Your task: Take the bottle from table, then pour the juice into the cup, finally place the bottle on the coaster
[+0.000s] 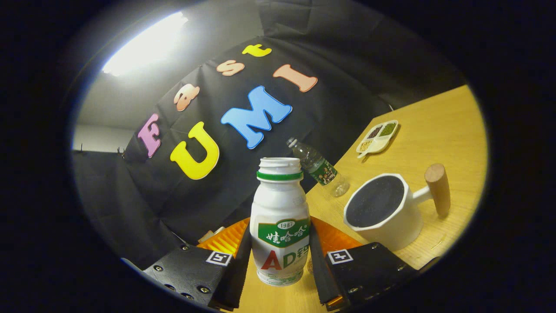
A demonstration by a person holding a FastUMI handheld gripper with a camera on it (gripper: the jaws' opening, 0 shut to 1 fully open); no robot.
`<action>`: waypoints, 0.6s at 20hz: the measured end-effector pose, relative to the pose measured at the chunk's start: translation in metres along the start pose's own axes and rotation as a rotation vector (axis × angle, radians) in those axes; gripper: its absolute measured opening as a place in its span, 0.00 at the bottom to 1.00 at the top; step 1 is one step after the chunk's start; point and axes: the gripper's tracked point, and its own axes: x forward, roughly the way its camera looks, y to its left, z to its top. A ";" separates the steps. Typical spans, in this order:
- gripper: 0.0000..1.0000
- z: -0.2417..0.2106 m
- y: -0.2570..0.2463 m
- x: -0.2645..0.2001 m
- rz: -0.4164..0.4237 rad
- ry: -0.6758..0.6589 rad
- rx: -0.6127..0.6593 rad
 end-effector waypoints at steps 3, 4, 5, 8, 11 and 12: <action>0.65 0.002 0.007 0.006 -0.009 -0.010 -0.153; 0.65 0.000 0.012 0.007 -0.003 -0.011 -0.203; 0.65 -0.001 0.018 0.008 0.007 -0.017 -0.259; 0.65 -0.002 0.029 0.014 0.013 -0.011 -0.409; 0.65 -0.007 0.045 0.016 0.018 -0.002 -0.547; 0.65 -0.010 0.045 0.018 0.009 0.003 -0.610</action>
